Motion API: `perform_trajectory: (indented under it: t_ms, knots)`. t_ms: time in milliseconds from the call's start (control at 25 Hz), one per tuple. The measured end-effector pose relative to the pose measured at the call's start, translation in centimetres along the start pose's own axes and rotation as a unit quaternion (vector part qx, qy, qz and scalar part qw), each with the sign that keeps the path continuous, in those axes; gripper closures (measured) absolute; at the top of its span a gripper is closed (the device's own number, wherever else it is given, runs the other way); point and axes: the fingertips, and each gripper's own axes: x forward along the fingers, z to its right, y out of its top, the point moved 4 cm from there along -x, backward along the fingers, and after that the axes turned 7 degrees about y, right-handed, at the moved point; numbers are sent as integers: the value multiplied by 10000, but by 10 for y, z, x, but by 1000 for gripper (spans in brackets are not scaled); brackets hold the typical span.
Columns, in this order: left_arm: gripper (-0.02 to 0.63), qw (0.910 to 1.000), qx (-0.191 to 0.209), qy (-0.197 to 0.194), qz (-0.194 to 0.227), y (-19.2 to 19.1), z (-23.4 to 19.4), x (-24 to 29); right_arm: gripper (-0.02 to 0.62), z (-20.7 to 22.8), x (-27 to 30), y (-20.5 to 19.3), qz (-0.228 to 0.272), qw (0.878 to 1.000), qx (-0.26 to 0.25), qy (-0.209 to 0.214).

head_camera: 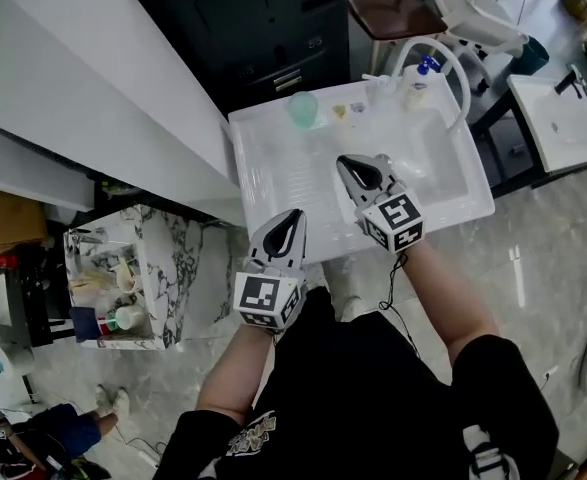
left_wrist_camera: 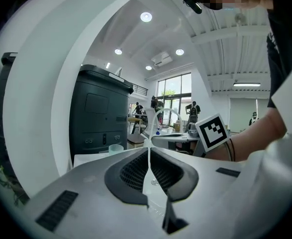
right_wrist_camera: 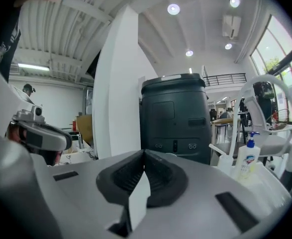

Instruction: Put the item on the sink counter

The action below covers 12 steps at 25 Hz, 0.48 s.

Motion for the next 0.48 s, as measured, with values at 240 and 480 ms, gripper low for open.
perform_trajectory:
  t_ms: [240,480]
  knots:
    - [580,9999,102,-56,86,5,37,-28,541,-39,-49,17,-38,9996,-270,-1]
    - [580,9999,117,4,59,4,66,-55,541,-74,-90,28,21,9991,-352,236]
